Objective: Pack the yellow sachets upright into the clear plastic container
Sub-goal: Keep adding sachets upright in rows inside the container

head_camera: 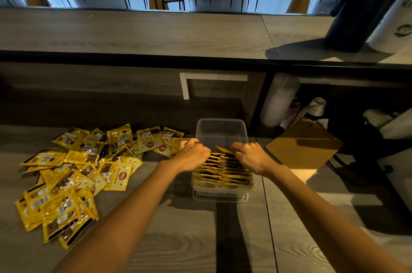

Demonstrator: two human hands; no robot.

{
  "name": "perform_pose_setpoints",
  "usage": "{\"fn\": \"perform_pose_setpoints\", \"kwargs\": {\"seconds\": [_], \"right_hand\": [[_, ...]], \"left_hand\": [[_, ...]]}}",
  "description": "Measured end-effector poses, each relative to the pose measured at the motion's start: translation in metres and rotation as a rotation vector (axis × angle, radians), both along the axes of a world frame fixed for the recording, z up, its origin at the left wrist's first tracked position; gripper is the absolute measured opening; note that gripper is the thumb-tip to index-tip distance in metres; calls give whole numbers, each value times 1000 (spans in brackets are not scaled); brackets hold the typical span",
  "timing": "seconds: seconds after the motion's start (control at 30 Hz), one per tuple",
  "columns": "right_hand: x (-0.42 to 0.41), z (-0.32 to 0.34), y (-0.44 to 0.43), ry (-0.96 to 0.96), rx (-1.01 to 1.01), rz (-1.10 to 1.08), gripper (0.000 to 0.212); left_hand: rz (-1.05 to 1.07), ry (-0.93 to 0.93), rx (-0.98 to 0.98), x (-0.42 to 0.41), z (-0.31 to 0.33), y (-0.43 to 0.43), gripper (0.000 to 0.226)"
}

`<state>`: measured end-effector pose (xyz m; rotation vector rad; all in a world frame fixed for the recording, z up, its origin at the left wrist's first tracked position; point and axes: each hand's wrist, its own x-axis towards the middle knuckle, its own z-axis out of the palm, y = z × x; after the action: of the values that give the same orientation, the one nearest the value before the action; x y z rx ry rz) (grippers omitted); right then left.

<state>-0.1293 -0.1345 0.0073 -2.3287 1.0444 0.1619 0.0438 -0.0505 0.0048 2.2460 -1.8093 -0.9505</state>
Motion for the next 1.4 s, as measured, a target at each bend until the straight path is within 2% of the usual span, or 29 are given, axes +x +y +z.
{"fn": "perform_pose_setpoints", "kwargs": {"seconds": [0.13, 0.33, 0.43, 0.63, 0.93, 1.1, 1.2, 1.3, 1.4], "right_hand": [[2, 0, -1, 38, -29, 41, 37], [1, 6, -7, -53, -20, -10, 30], [-1, 7, -4, -31, 5, -16, 33], [0, 4, 1, 28, 32, -13, 37], [7, 9, 4, -21, 60, -72, 36], [41, 28, 20, -159, -125, -88, 45], [84, 34, 49, -302, -186, -1, 49], [129, 21, 81, -339, -124, 78, 56], [163, -9, 103, -165, 9, 106, 67]], "left_hand": [[2, -24, -32, -2, 5, 1, 41], [21, -60, -89, 3, 5, -4, 36], [10, -61, -68, 4, 4, -3, 37], [-13, -20, -13, 2, 8, 1, 41], [86, 47, -124, 2, 10, 3, 40], [305, 30, -320, 20, 26, 8, 39], [511, -83, -434, 43, 28, 30, 38], [651, -184, -385, 69, 12, 61, 40], [738, -183, -215, 90, -12, 93, 48]]}}
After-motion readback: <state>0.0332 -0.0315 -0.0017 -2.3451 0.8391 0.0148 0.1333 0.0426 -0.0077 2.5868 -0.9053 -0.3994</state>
